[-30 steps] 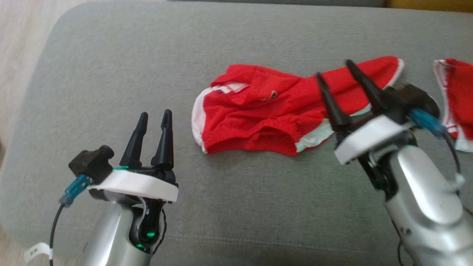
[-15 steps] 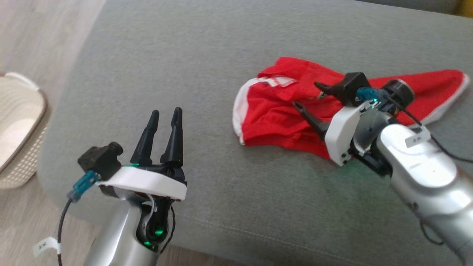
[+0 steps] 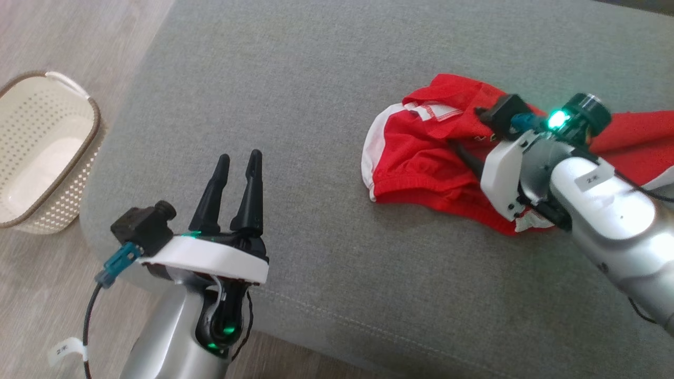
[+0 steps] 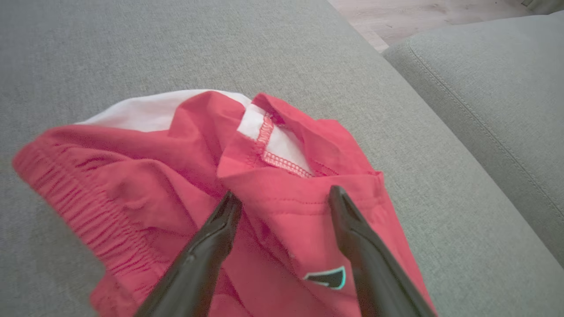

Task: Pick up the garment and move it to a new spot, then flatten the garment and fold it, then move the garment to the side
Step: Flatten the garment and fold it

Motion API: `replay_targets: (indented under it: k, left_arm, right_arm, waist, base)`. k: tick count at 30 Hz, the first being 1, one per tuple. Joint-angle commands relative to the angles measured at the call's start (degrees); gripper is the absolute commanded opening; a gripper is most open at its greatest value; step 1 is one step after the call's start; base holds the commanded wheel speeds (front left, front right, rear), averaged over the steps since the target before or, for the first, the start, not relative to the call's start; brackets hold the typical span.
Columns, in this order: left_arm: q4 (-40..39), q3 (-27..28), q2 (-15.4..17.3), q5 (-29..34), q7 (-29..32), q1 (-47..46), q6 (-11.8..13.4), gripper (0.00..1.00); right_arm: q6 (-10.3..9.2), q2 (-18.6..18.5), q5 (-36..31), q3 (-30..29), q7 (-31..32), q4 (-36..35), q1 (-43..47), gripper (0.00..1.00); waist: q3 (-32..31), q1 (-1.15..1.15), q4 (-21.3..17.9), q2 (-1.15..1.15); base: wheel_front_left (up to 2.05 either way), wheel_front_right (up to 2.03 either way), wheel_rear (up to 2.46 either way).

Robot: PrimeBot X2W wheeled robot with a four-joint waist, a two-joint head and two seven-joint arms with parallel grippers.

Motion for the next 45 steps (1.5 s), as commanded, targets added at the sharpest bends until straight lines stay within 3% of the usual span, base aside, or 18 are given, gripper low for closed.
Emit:
replay_targets:
  k: [1,2,3,4,12,21,30,35,42,43,44,45]
  left_arm:
    - [-2.18,1.4,0.6,-0.3,-0.29,-2.08,0.35,1.0]
    - [-2.22,1.33,0.6,-0.38,-0.29,-2.14,0.38,1.0]
    - [-2.22,1.33,0.6,-0.38,-0.29,-2.14,0.38,1.0]
    - [-2.27,1.27,0.6,-0.45,-0.29,-2.19,0.41,1.0]
    - [-2.45,0.97,0.6,-1.02,-0.29,-2.58,0.6,1.0]
    - [-2.06,-0.36,0.6,-1.53,-0.29,-2.96,0.54,1.0]
    - [-2.31,-0.9,0.6,-2.2,-0.29,-2.58,0.48,1.0]
    - [-2.37,-1.57,0.6,-2.41,-0.29,-2.83,0.53,1.0]
    - [-2.61,-3.25,0.6,-2.58,-0.29,-3.13,0.68,1.0]
    - [-2.56,-3.29,0.6,-2.5,-0.29,-3.06,0.71,1.0]
    - [-2.49,-3.28,0.6,-2.38,-0.29,-2.92,0.76,1.0]
    - [-2.38,-3.25,0.6,-2.26,-0.29,-2.74,0.79,1.0]
  right_arm:
    - [0.37,0.03,0.26,0.34,-0.81,0.34,-1.38,1.0]
    - [0.37,0.16,0.48,0.7,-0.95,1.11,-1.73,0.41]
    - [0.37,0.16,0.48,0.7,-0.95,1.11,-1.73,0.41]
    - [0.37,0.22,0.52,1.1,-1.2,1.8,-2.18,0.0]
    - [0.37,1.08,3.98,-0.4,-5.93,5.72,-6.55,0.0]
    - [0.37,1.59,9.8,-9.58,-11.88,15.35,-14.78,0.0]
    - [0.37,1.78,6.83,-18.56,-18.41,32.49,-23.92,0.0]
    - [0.37,0.32,3.84,-23.55,-21.02,34.56,-24.46,0.0]
    - [0.37,-2.13,-2.21,-35.35,-21.74,34.64,-20.78,0.0]
    - [0.37,-1.89,-3.16,-36.83,-21.22,34.65,-20.12,0.42]
    - [0.37,-1.46,-4.02,-38.26,-19.86,34.65,-19.19,1.0]
    - [0.37,-0.98,-5.26,-39.19,-19.07,34.65,-18.56,1.0]
  waist:
    - [0.44,0.0,0.38,0.0]
    - [0.62,0.0,0.51,0.0]
    - [0.62,0.0,0.51,0.0]
    - [0.78,0.0,0.62,0.0]
    - [1.71,0.0,1.47,0.0]
    - [1.37,0.0,2.71,0.0]
    - [2.23,0.0,3.42,0.0]
    - [2.35,0.0,3.22,0.0]
    - [1.94,0.0,3.04,0.0]
    - [1.81,0.0,2.87,0.0]
    - [1.59,0.0,2.61,0.0]
    - [1.35,0.0,2.31,0.0]
  base:
    - [0.0,0.0,0.0]
    - [0.0,0.0,0.0]
    - [0.0,0.0,0.0]
    - [0.0,0.0,0.0]
    - [0.0,0.0,0.0]
    - [0.0,0.0,0.0]
    - [0.0,0.0,0.0]
    - [0.0,0.0,0.0]
    - [0.0,0.0,0.0]
    - [0.0,0.0,0.0]
    - [0.0,0.0,0.0]
    - [0.0,0.0,0.0]
